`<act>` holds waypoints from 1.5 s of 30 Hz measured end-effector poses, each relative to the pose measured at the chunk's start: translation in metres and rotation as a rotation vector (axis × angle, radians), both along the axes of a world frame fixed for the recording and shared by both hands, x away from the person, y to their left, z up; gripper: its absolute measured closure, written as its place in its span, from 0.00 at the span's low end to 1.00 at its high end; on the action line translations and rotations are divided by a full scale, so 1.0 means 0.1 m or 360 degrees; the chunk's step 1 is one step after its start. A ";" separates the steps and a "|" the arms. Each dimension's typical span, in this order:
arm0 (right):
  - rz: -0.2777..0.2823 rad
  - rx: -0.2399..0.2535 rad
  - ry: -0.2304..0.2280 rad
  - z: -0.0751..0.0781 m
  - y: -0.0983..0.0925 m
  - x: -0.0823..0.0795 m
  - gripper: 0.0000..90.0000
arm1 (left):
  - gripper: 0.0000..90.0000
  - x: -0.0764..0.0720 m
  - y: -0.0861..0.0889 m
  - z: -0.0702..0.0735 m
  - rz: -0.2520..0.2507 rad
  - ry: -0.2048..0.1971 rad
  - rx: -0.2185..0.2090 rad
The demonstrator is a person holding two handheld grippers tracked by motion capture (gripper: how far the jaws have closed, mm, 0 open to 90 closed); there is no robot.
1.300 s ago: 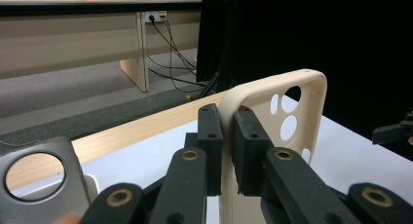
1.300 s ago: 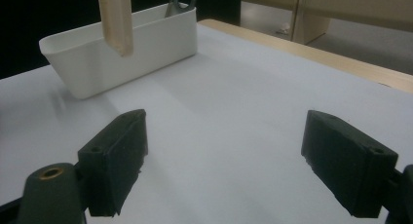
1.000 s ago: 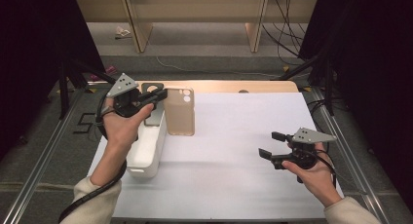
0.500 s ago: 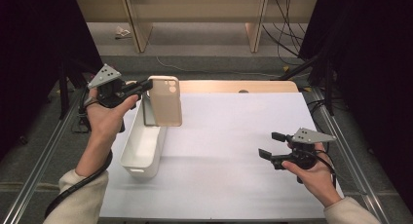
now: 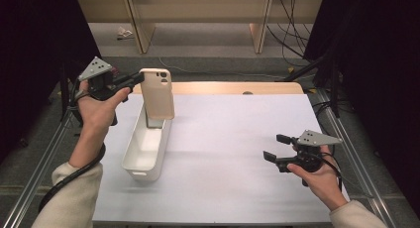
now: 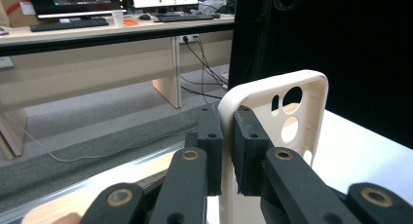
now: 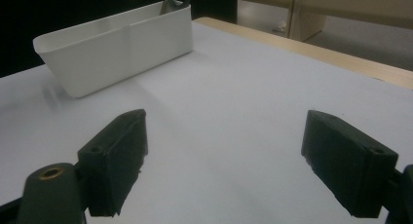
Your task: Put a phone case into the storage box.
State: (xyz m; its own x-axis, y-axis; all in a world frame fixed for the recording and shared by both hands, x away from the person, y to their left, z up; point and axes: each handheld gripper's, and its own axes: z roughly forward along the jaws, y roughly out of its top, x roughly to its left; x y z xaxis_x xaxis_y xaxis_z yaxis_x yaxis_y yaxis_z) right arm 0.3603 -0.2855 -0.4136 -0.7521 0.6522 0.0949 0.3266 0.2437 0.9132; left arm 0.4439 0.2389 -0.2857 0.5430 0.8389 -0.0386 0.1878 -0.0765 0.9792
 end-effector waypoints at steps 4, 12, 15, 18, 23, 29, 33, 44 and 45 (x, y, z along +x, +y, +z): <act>0.0002 -0.0001 0.0003 -0.01 0.00 0.00 0.20 | 0.92 0.07 0.06 -0.03 0.0029 -0.0008 0.0036; -0.0004 0.0004 0.0012 -0.01 0.00 0.00 0.20 | 0.92 0.18 0.15 -0.11 0.0073 -0.0036 0.0086; -0.0002 0.0004 0.0012 -0.01 0.00 0.01 0.20 | 0.92 0.21 0.16 -0.14 0.0091 -0.0027 0.0095; 0.0000 0.0010 0.0008 -0.01 0.00 0.00 0.20 | 0.92 0.25 0.17 -0.18 0.0106 -0.0016 0.0099; 0.0000 0.0015 0.0007 -0.01 0.00 0.00 0.20 | 0.92 0.30 0.17 -0.25 0.0114 -0.0007 0.0107; 0.0004 0.0013 0.0008 -0.01 0.01 0.00 0.20 | 0.92 0.37 0.16 -0.31 0.0119 0.0014 0.0146; 0.0003 0.0010 0.0011 -0.01 0.01 0.00 0.20 | 0.92 0.41 0.17 -0.35 0.0125 0.0028 0.0160; 0.0005 0.0013 0.0017 -0.02 0.01 0.00 0.20 | 0.92 0.53 0.15 -0.59 0.0120 0.0101 0.0168; 0.0004 0.0013 0.0016 -0.02 0.01 0.00 0.20 | 0.92 0.54 0.15 -0.61 0.0113 0.0113 0.0173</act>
State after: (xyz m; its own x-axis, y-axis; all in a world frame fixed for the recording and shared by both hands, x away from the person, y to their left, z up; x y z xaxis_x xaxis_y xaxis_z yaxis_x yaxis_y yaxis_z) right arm 0.3606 -0.2850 -0.4152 -0.7527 0.6495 0.1076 0.3349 0.2371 0.9119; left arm 0.4980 0.2538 -0.3464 0.4815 0.8763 0.0182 0.2650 -0.1653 0.9500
